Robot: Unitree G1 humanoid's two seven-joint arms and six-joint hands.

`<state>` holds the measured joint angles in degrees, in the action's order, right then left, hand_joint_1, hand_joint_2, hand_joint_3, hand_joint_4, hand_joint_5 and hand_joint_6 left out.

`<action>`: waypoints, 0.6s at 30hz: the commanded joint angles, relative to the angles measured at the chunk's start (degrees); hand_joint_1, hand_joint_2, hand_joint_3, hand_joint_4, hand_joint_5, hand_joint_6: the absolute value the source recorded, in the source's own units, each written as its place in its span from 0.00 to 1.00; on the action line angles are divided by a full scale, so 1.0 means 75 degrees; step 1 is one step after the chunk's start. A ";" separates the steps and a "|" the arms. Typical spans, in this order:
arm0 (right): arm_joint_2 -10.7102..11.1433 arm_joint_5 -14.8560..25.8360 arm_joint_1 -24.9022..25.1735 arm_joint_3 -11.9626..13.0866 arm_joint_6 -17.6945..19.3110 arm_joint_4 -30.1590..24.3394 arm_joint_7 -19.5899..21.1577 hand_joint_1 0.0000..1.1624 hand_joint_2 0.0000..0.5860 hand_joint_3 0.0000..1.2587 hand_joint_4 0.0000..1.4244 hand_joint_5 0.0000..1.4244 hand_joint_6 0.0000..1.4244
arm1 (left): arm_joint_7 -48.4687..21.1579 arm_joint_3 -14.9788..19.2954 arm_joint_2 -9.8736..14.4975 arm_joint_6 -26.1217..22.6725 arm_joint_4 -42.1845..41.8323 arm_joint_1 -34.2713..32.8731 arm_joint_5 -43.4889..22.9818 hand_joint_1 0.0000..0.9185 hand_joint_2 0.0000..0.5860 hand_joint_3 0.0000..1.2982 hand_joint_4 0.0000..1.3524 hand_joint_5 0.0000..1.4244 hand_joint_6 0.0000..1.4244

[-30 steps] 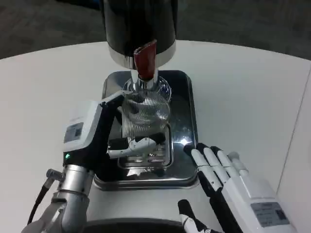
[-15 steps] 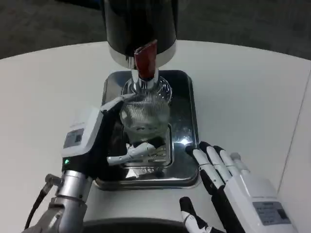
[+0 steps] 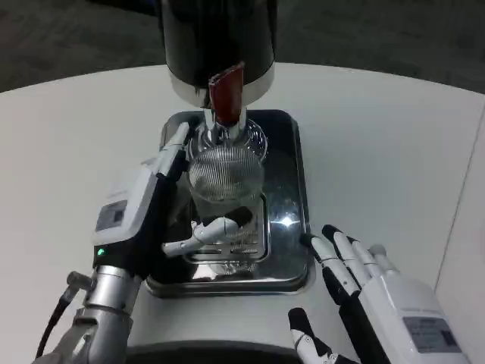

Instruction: Grasp the cup under the faucet to collect the drink, then remove the cup.

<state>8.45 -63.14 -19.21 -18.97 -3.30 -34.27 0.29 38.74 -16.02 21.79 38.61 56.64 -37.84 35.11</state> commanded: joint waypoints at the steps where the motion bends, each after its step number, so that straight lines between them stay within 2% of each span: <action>1: -0.0058 0.0015 0.0049 -0.0055 -0.0059 0.0074 -0.0064 0.30 0.87 0.08 0.00 0.03 0.03 | -0.0310 0.0261 0.0242 0.0317 -0.0239 0.0371 -0.0397 0.12 0.02 0.01 0.02 0.23 0.15; 8: -0.0104 0.0017 0.0280 -0.0128 -0.0066 0.0228 -0.0092 0.30 0.87 0.08 0.00 0.04 0.03 | -0.0726 0.0926 0.0426 0.0612 -0.0976 0.1016 -0.1135 0.00 0.00 0.01 0.01 0.21 0.12; 14: -0.0173 0.0024 0.0457 -0.0168 -0.0075 0.0419 -0.0040 0.30 0.87 0.08 0.00 0.04 0.03 | -0.1179 0.1540 0.0535 0.0612 -0.1975 0.1561 -0.1702 0.00 0.00 0.01 0.02 0.20 0.12; 16: -0.0201 0.0028 0.0522 -0.0174 -0.0091 0.0488 -0.0014 0.30 0.87 0.08 0.00 0.04 0.04 | -0.1525 0.1768 0.0528 0.0619 -0.2284 0.1716 -0.2047 0.00 0.07 0.01 0.02 0.20 0.11; 18: -0.0253 0.0003 0.0571 -0.0179 -0.0135 0.0533 0.0037 0.30 0.87 0.08 0.00 0.04 0.04 | -0.2371 0.2063 0.0501 0.0701 -0.2696 0.1907 -0.3048 0.00 0.13 0.01 0.02 0.22 0.14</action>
<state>7.23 -63.15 -15.33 -20.23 -3.42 -31.03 -0.02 26.99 -2.96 24.98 42.89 39.93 -25.88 19.06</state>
